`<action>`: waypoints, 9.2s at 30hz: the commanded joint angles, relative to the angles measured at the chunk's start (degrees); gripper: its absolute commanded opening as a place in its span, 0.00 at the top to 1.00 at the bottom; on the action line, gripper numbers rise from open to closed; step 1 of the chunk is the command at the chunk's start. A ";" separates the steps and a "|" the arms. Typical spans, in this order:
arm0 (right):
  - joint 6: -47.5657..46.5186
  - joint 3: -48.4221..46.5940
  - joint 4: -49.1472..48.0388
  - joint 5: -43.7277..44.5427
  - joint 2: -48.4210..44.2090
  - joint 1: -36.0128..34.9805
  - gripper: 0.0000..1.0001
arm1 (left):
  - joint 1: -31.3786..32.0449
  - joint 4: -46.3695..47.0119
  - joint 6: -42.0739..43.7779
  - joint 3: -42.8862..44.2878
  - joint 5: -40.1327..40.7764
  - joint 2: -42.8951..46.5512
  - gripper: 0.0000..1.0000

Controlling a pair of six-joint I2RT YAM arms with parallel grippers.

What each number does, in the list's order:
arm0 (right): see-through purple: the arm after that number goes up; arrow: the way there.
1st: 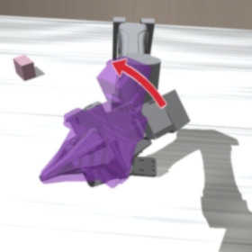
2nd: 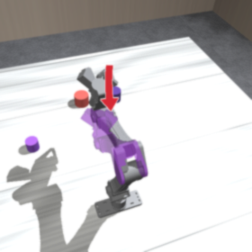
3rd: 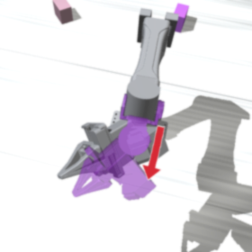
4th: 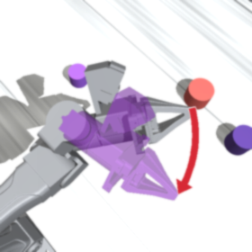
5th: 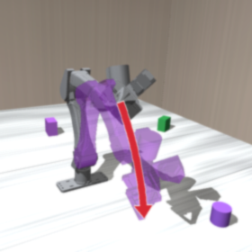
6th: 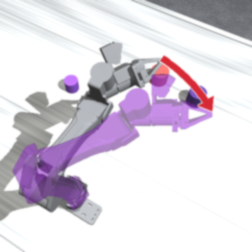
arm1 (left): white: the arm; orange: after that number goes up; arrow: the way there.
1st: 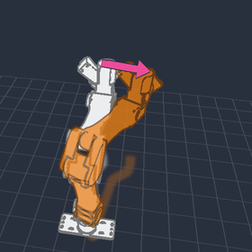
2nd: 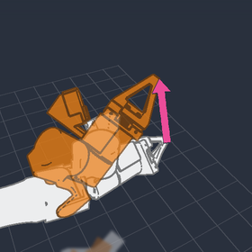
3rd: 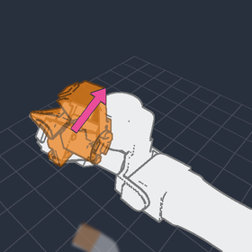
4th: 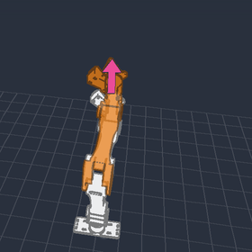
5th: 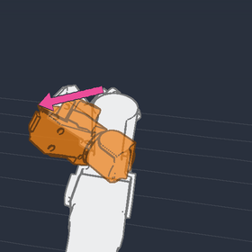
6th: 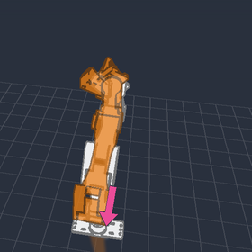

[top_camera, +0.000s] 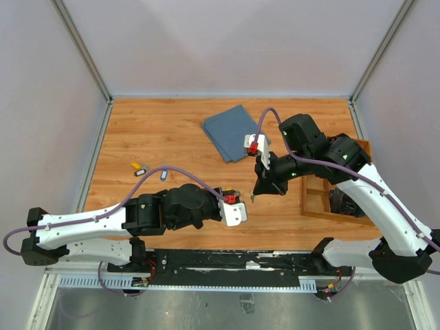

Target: Put the keys on the keyring

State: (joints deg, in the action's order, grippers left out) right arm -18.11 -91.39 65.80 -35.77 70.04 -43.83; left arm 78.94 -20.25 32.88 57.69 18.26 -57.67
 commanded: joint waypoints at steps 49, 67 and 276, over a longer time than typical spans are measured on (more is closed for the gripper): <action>1.19 9.16 -13.52 13.46 -6.85 -0.90 1.00 | 3.94 14.47 -1.87 -2.72 13.23 4.74 1.00; 5.23 17.24 -4.70 6.05 30.22 -3.79 0.99 | 3.15 13.43 -7.92 -4.67 19.68 10.17 1.00; -27.61 -12.78 5.89 -23.15 9.01 -0.58 1.00 | 3.24 3.30 4.35 5.50 -2.95 3.97 1.00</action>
State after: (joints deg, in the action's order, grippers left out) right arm -42.92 -101.93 67.70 -57.06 78.02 -42.81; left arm 82.26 -17.78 37.08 60.75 16.60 -53.45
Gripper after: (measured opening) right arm 0.009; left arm 0.051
